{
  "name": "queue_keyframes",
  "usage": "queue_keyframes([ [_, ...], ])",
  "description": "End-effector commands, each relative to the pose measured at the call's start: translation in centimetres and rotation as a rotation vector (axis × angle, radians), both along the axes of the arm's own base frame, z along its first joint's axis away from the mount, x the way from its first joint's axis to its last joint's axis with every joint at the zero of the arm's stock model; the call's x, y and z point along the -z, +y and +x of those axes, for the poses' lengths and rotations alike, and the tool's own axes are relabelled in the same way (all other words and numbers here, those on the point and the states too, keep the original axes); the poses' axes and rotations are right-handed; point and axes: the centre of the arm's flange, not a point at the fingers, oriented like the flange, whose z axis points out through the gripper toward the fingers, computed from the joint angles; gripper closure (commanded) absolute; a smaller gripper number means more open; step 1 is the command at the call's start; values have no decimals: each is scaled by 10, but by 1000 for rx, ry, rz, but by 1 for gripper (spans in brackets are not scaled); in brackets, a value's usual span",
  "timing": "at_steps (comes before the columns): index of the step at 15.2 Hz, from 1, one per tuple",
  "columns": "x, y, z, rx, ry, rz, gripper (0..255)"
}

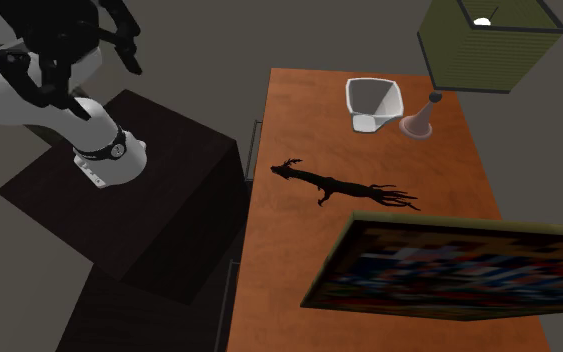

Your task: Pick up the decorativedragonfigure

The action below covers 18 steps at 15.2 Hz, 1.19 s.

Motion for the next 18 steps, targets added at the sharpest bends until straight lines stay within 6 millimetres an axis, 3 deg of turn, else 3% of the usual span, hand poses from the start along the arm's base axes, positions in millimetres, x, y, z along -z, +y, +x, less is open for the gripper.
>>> queue_keyframes([
  [1, 0, 0, 0, 0, 0, 0, 0],
  [18, 141, 102, 154, -137, 63, -24, 0],
])
